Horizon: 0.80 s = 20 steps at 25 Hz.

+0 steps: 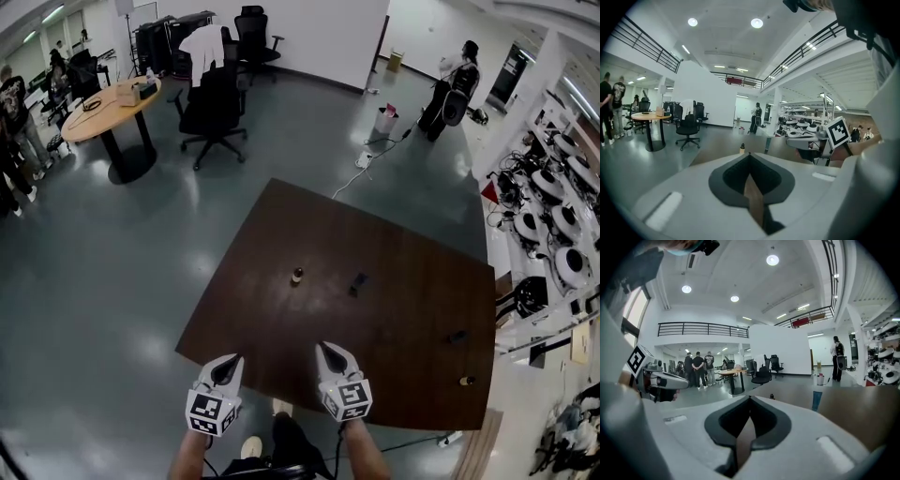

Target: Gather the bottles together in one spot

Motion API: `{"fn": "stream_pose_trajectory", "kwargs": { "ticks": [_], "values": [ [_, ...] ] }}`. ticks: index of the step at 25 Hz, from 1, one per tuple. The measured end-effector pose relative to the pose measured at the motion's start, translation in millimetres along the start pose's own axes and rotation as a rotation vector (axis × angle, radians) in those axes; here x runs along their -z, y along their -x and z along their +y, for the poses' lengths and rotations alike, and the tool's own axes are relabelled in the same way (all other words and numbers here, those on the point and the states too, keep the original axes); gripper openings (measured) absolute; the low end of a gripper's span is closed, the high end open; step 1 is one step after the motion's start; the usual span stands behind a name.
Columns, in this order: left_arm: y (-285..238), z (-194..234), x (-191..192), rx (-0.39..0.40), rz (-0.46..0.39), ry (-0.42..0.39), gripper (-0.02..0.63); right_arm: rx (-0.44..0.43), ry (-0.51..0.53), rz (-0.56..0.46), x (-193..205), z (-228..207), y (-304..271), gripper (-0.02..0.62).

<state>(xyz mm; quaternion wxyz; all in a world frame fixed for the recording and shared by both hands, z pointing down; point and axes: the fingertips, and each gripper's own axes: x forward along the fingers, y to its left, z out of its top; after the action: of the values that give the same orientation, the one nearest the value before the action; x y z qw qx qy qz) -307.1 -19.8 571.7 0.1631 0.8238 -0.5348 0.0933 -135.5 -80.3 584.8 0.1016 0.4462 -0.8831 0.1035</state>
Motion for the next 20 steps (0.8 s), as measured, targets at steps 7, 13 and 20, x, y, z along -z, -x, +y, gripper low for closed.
{"fn": "stream_pose_trajectory", "kwargs": {
  "ticks": [7,13,20],
  "values": [
    [-25.2,9.5,5.4,-0.017,0.032,0.029,0.000,-0.029,0.012,0.000,-0.6,-23.2,-44.6,0.002],
    [-37.1,17.6,3.2,-0.036,0.044,0.039,0.000,-0.054,0.025,0.012,-7.1,-43.8,-97.3,0.101],
    [-40.5,19.7,7.9,-0.040,0.063,0.048,0.000,-0.047,0.041,0.074,12.9,-62.0,-152.1,0.114]
  ]
}}
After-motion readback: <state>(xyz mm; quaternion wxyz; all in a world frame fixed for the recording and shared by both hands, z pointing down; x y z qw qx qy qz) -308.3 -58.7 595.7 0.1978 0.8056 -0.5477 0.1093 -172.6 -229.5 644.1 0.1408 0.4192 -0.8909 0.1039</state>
